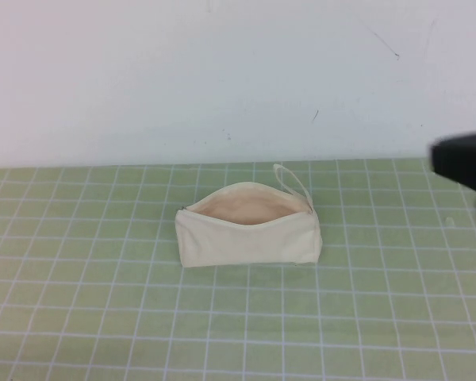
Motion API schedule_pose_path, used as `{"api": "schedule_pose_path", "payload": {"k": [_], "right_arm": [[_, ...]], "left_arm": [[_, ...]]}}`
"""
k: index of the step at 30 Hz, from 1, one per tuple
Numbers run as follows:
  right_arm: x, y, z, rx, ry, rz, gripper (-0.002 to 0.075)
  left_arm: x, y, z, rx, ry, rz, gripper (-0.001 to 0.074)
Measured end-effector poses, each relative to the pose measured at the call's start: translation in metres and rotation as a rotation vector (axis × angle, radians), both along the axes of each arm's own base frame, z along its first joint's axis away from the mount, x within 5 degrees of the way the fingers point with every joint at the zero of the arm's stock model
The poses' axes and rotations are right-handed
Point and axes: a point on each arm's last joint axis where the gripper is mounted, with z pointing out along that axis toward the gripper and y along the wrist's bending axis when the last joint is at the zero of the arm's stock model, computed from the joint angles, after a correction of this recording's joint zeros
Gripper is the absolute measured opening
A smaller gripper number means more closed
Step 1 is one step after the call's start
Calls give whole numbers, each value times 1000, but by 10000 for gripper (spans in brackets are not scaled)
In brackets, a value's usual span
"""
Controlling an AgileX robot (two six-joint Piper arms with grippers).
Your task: Put eraser into pencil case
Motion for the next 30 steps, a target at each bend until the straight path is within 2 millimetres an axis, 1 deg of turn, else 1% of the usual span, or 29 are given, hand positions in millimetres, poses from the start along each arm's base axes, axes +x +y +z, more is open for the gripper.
{"api": "schedule_pose_path", "payload": {"k": [3,7,9,11,13,14,18,20,23,24,30], "right_arm": [[-31,-20,-8,7,-37,0,-1],[-65,-39,-23,0,-45,10,-1],[-80,-50,-35,-29,-47,15,-1],[-91,-58,-50,-57,-67,16,-1],[-96,-62,-64,-85,-91,15,-1],[-98,-66,-75,-108,-115,9,-1],[-103,-74,-105,-154,-210,-15,-1],[-104,-76,-115,-149,-255,-25,-1],[-108,-82,-127,-115,-275,-65,-1],[-110,-88,-134,-104,-288,-127,-1],[-117,-108,-152,-112,-323,-379,-1]], "left_arm": [[0,0,0,0,0,0,-4],[0,0,0,0,0,0,-4],[0,0,0,0,0,0,-4],[0,0,0,0,0,0,-4],[0,0,0,0,0,0,-4],[0,0,0,0,0,0,-4],[0,0,0,0,0,0,-4],[0,0,0,0,0,0,-4],[0,0,0,0,0,0,-4],[0,0,0,0,0,0,-4],[0,0,0,0,0,0,-4]]}}
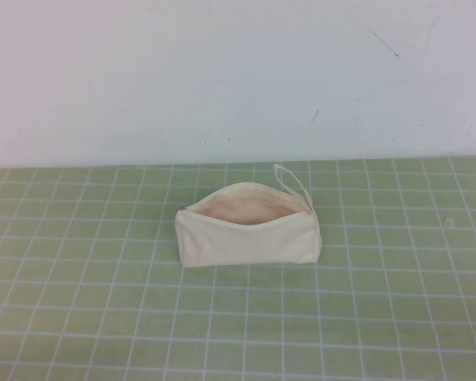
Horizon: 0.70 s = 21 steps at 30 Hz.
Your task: Put eraser into pencil case
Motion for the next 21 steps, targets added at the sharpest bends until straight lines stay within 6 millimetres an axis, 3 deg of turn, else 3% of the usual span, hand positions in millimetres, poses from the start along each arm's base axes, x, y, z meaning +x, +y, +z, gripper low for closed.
{"api": "schedule_pose_path", "payload": {"k": [7,14,21], "right_arm": [[-8,-11,-16,11,-41,-174,-1],[-7,-12,-20,13,-30,-194,-1],[-4,-12,-43,35,37,-206,-1]], "left_arm": [[0,0,0,0,0,0,-4],[0,0,0,0,0,0,-4],[0,0,0,0,0,0,-4]]}}
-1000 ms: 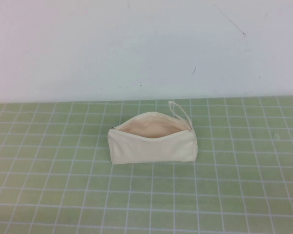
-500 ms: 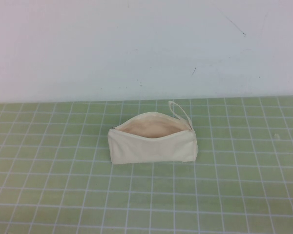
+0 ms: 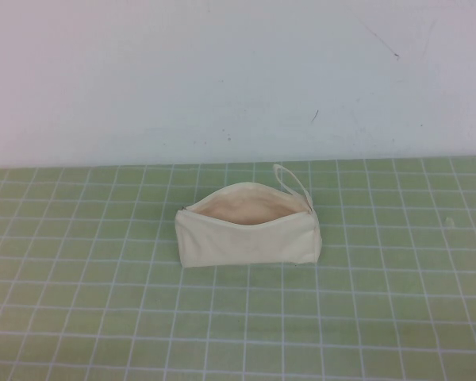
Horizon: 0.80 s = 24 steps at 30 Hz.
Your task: Put eraser into pencil case
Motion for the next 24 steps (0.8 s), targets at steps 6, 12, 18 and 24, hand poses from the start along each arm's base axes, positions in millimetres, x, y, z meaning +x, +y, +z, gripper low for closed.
{"api": "schedule_pose_path", "payload": {"k": [6,12,18,24], "right_arm": [[-2,0,-15,16,13,-8,-1],[-2,-5,-29,108,71,-99,-1],[-4,-6,-32,108,113,-116,-1],[-4,-6,-32,109,111,-116,-1]], "left_arm": [[0,0,0,0,0,0,-4],[0,0,0,0,0,0,-4],[0,0,0,0,0,0,-4],[0,0,0,0,0,0,-4]]}}
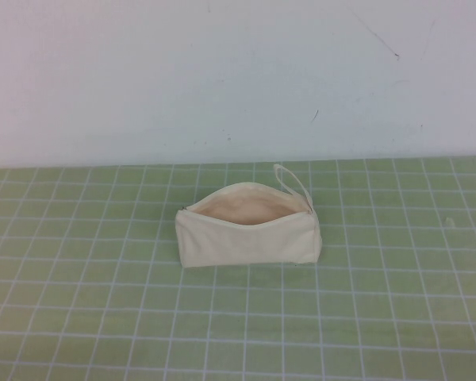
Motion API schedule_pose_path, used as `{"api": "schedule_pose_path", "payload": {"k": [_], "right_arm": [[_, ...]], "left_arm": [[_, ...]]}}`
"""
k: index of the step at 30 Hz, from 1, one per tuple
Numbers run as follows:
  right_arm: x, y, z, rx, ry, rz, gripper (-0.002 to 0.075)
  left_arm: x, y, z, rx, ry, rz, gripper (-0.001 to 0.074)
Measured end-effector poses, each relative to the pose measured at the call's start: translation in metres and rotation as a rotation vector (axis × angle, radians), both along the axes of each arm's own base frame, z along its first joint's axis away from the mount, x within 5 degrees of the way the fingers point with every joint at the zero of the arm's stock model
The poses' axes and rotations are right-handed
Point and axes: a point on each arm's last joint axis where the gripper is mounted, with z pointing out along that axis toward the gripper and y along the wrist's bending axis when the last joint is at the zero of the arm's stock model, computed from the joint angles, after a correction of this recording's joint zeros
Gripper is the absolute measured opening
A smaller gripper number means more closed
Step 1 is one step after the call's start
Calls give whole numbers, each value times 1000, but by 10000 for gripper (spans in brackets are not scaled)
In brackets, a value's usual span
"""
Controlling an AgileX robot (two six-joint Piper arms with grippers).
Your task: Put eraser into pencil case
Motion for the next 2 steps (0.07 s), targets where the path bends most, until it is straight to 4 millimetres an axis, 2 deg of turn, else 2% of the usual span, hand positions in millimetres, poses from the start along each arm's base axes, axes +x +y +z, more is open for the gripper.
{"api": "schedule_pose_path", "payload": {"k": [2], "right_arm": [[0,0,0,0,2,0,-1]], "left_arm": [[0,0,0,0,0,0,-4]]}}
